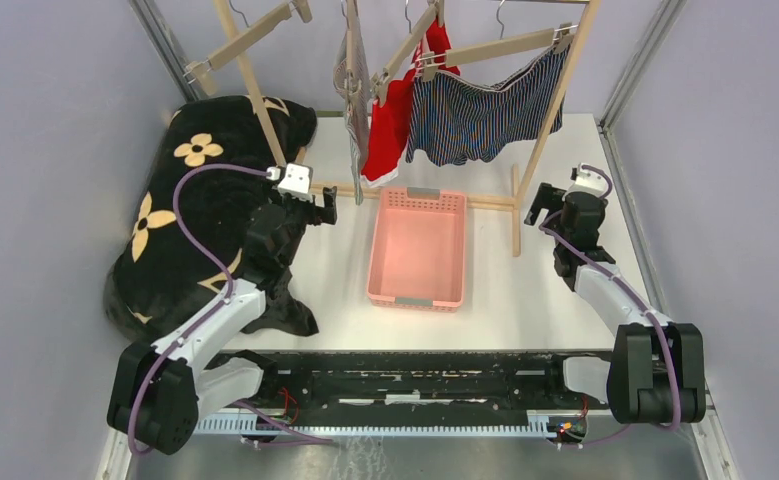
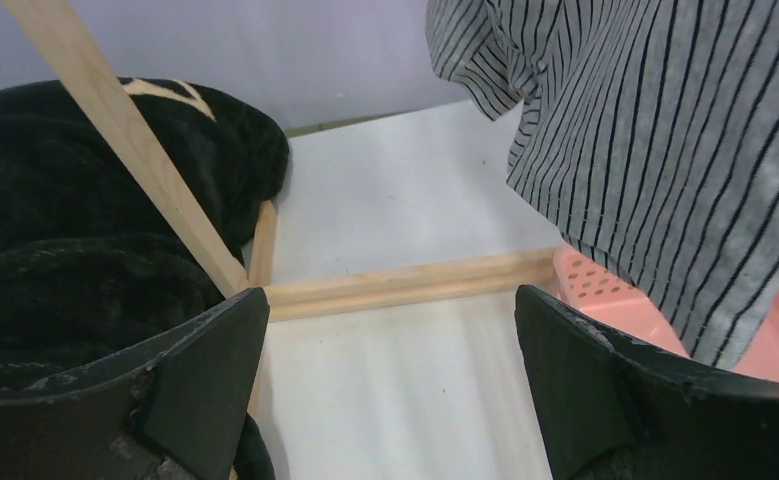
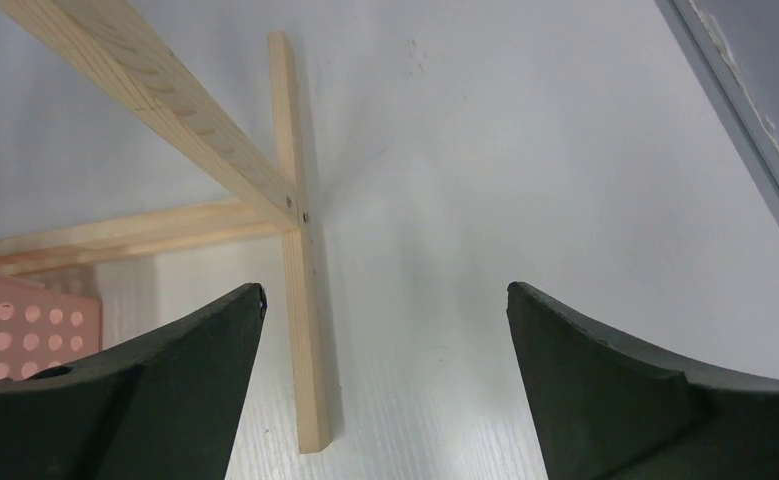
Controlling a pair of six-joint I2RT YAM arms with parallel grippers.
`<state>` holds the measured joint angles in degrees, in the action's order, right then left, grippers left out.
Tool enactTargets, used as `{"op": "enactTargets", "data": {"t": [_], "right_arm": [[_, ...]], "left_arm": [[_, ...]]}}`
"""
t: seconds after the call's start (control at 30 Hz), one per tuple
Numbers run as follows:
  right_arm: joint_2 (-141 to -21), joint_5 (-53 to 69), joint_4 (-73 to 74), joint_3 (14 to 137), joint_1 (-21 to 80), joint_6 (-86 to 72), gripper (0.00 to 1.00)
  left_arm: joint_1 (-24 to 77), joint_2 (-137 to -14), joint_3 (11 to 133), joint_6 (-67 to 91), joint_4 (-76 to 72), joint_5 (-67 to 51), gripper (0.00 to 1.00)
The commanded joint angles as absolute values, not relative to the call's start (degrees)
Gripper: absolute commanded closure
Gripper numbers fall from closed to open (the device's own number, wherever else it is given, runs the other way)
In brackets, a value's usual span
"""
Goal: Remove the underwear clipped to the hanger
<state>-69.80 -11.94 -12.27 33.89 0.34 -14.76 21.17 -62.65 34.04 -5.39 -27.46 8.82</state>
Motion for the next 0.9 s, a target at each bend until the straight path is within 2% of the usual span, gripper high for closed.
{"op": "enactTargets", "data": {"t": [0.0, 0.13, 0.27, 0.57, 0.87], "right_arm": [[-68.0, -13.3, -13.1, 34.6, 0.7, -15.5, 0.0], [-69.0, -10.9, -11.1, 36.2, 0.7, -15.5, 0.0], [-70.9, -7.4, -10.8, 36.7, 0.7, -14.5, 0.0], [-70.5, -6.3, -10.6, 36.6, 0.7, -14.4, 0.0], [-70.8, -3.7, -11.4, 36.2, 0.9, -14.4, 0.0]], "left_arm": [[22.3, -60.9, 31.3, -1.8, -35.6, 13.3, 0.01], [22.9, -62.4, 34.6, -1.9, -30.9, 16.0, 0.01], [22.9, -62.3, 36.4, -3.7, -25.8, 9.2, 0.01], [22.9, -59.3, 39.9, -0.2, -24.6, 7.9, 0.01], [22.9, -60.0, 55.1, 0.7, -15.7, 1.3, 0.01]]}}
